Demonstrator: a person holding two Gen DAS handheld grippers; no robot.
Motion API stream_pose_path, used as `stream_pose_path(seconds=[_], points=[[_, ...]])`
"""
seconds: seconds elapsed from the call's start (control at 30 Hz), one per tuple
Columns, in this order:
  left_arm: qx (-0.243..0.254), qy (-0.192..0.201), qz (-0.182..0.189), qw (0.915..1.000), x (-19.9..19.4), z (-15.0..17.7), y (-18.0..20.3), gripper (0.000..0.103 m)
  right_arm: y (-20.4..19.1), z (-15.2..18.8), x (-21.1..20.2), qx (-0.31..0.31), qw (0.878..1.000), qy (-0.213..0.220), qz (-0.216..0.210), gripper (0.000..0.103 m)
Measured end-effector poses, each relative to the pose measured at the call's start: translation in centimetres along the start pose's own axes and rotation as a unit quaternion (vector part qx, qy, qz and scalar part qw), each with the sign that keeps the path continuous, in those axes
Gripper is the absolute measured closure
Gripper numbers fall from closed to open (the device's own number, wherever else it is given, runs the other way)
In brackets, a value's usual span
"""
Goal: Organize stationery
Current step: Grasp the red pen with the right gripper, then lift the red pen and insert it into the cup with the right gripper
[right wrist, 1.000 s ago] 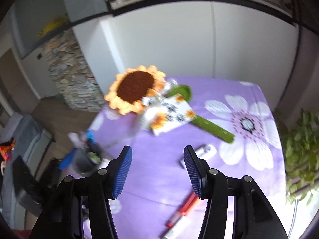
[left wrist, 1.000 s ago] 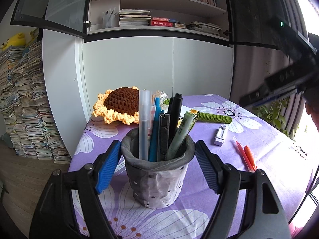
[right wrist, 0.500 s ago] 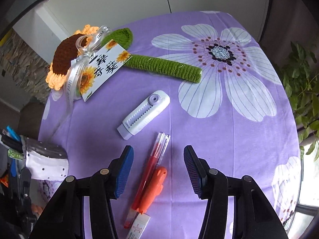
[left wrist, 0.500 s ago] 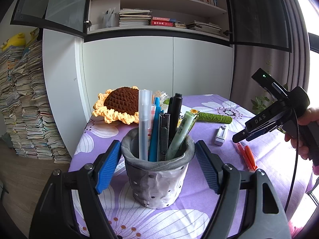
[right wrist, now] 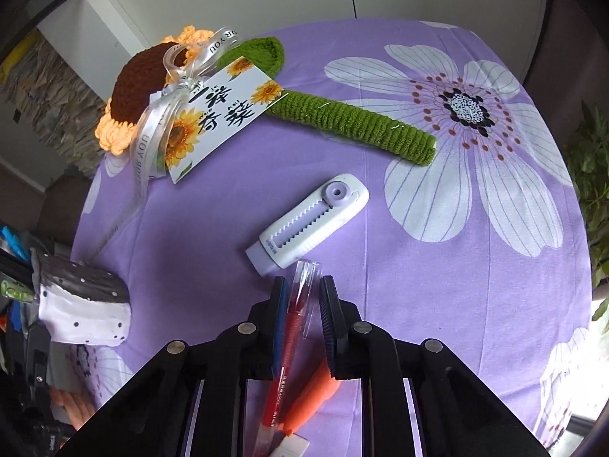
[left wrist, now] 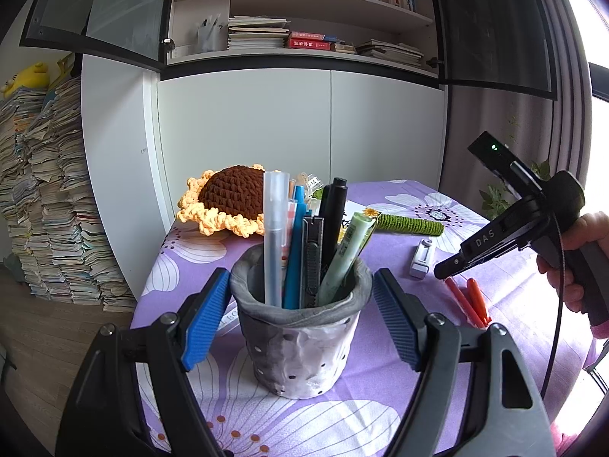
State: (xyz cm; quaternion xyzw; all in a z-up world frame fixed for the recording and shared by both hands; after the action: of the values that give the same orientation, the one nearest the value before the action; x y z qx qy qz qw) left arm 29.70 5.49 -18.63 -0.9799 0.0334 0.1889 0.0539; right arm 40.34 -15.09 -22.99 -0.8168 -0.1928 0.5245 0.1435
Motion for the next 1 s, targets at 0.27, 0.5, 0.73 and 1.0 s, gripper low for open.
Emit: stream_pose_path(seconds=[0.27,0.5,0.73,1.0], points=[[0.000,0.000,0.000,1.0000,0.0,0.0,0.0,0.027,-4.1,0.9,-5.9,-0.040,0.996,0.063,-0.043,0.087],[0.000,0.000,0.000,1.0000,0.0,0.0,0.0,0.027,-9.6,2.0,-11.3,-0.112,0.983,0.127,-0.070,0.087],[0.000,0.000,0.000,1.0000,0.0,0.0,0.0,0.027,-14.5,1.7,-15.3,-0.173,0.965,0.177,-0.088,0.087],[0.000,0.000,0.001,1.0000,0.0,0.0,0.0,0.027,-20.1,1.3,-17.0,-0.237,0.943,0.194,-0.131,0.088]])
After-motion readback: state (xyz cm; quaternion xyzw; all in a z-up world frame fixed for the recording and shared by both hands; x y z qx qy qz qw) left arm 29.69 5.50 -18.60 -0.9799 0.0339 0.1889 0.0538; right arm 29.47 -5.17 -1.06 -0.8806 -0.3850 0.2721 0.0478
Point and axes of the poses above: each gripper's, at about its wrist camera, not at the fingertips, and x roughly the way its jaws point, y to its right, z to its underside, the point moved 5 cm from there along x, roughly the way its jaws point, and after that the axes turned 12 degrees about -z, right-handed, at the moved point
